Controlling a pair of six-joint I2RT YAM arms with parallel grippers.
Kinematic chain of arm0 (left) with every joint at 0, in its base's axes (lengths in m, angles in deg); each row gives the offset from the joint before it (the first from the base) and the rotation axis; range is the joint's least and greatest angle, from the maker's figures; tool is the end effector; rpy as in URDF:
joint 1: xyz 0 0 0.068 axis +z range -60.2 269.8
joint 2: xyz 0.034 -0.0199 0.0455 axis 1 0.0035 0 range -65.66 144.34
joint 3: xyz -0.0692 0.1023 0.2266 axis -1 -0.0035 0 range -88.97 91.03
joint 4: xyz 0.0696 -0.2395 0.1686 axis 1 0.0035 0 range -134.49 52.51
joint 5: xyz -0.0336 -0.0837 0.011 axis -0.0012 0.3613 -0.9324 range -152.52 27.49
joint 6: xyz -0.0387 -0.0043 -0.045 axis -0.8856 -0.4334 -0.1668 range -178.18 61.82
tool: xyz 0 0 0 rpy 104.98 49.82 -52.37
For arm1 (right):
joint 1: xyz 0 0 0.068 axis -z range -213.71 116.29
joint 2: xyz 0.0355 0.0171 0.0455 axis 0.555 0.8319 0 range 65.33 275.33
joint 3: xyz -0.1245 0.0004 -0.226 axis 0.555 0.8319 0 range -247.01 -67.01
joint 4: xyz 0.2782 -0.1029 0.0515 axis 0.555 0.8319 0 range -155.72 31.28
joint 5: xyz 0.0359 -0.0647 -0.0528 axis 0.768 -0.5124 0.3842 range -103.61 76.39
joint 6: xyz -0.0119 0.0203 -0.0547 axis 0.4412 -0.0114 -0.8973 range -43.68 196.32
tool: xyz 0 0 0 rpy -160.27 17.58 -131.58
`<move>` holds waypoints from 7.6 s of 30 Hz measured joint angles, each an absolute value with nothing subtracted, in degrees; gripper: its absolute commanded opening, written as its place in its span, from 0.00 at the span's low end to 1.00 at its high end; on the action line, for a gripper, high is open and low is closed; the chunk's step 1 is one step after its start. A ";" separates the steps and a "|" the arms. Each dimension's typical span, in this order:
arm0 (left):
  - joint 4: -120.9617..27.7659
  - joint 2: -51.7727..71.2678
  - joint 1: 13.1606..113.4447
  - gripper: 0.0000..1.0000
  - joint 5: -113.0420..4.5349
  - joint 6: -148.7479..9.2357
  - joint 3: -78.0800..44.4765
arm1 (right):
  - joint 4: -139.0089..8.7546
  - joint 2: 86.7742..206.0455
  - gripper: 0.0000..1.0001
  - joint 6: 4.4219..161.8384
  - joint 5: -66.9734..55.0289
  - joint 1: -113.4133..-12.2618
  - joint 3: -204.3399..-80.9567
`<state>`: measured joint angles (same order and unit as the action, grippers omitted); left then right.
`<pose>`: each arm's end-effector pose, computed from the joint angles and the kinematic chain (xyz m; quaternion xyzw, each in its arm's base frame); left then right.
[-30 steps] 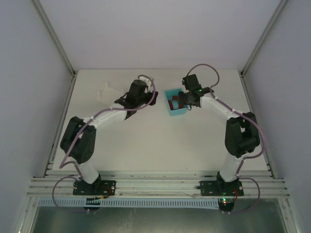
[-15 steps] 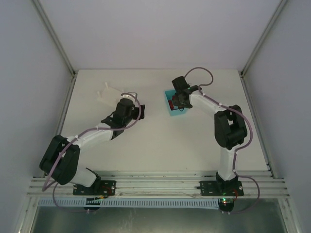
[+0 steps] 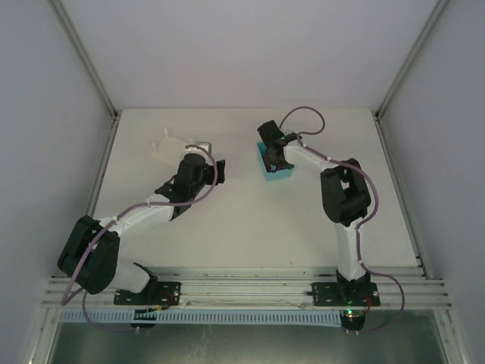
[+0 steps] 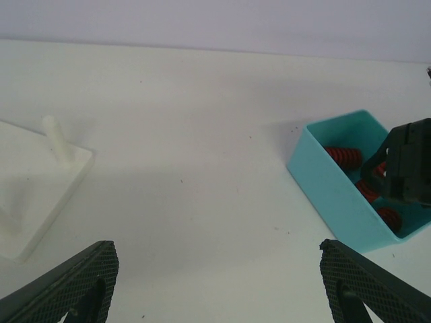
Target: Install the large spring
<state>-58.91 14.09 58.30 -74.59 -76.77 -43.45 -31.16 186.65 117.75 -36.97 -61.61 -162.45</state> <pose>0.3086 -0.1785 0.2069 0.0314 0.8153 -0.1641 0.5544 0.4409 0.2140 0.1554 0.1628 0.9342 -0.0189 0.3167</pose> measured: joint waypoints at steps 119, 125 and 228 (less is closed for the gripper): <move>-94.86 23.75 54.49 0.00 -45.30 -48.59 -51.30 | -30.30 159.30 0.24 86.62 -2.32 -72.78 -152.44; -94.71 23.75 54.89 0.00 -44.45 -49.07 -51.21 | -30.35 159.46 0.32 86.66 -2.15 -72.78 -152.44; -113.66 43.57 88.37 0.00 -50.53 -82.10 -49.40 | -51.33 133.36 0.99 92.09 -23.04 -66.40 -118.56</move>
